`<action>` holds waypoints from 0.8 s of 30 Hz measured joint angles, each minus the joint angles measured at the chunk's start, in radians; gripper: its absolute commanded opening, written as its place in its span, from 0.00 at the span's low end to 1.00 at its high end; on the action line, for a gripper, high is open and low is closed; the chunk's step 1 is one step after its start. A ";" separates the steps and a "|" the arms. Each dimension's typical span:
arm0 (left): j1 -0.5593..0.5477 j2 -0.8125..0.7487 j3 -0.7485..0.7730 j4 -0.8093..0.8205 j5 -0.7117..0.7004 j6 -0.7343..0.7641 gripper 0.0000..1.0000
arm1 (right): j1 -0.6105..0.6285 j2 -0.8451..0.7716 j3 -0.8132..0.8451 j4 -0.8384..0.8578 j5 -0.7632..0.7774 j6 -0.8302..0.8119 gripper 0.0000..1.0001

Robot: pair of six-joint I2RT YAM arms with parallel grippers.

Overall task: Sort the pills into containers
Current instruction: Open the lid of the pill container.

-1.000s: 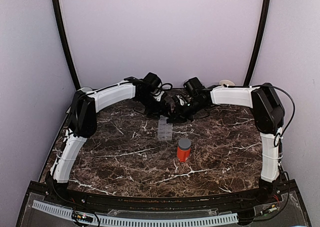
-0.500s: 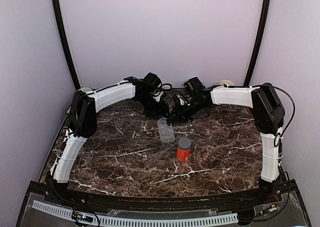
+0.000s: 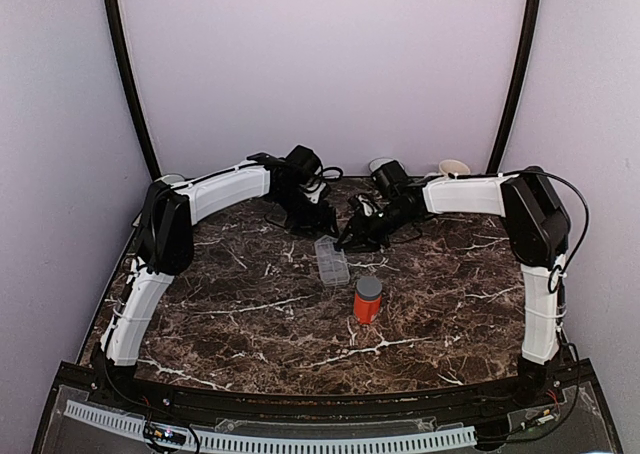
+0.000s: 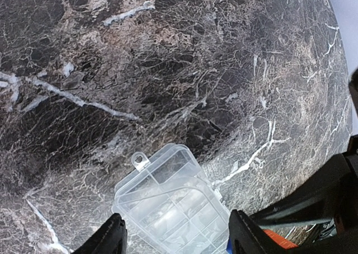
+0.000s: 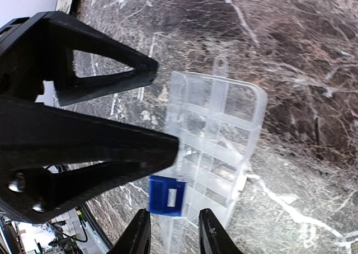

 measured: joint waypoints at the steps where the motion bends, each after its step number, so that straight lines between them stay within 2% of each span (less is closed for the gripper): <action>1: 0.000 0.000 0.000 0.000 0.000 0.000 0.67 | -0.003 0.000 -0.007 0.005 0.000 0.000 0.29; 7: 0.000 0.000 0.000 0.000 0.000 -0.002 0.70 | -0.023 -0.014 -0.051 0.027 0.001 0.005 0.27; 16: 0.000 0.000 0.000 0.000 0.000 -0.002 0.70 | -0.037 -0.034 -0.058 0.056 0.003 0.012 0.07; 24: 0.000 0.000 0.000 0.000 -0.003 -0.002 0.70 | -0.038 -0.003 -0.044 0.051 0.000 0.003 0.00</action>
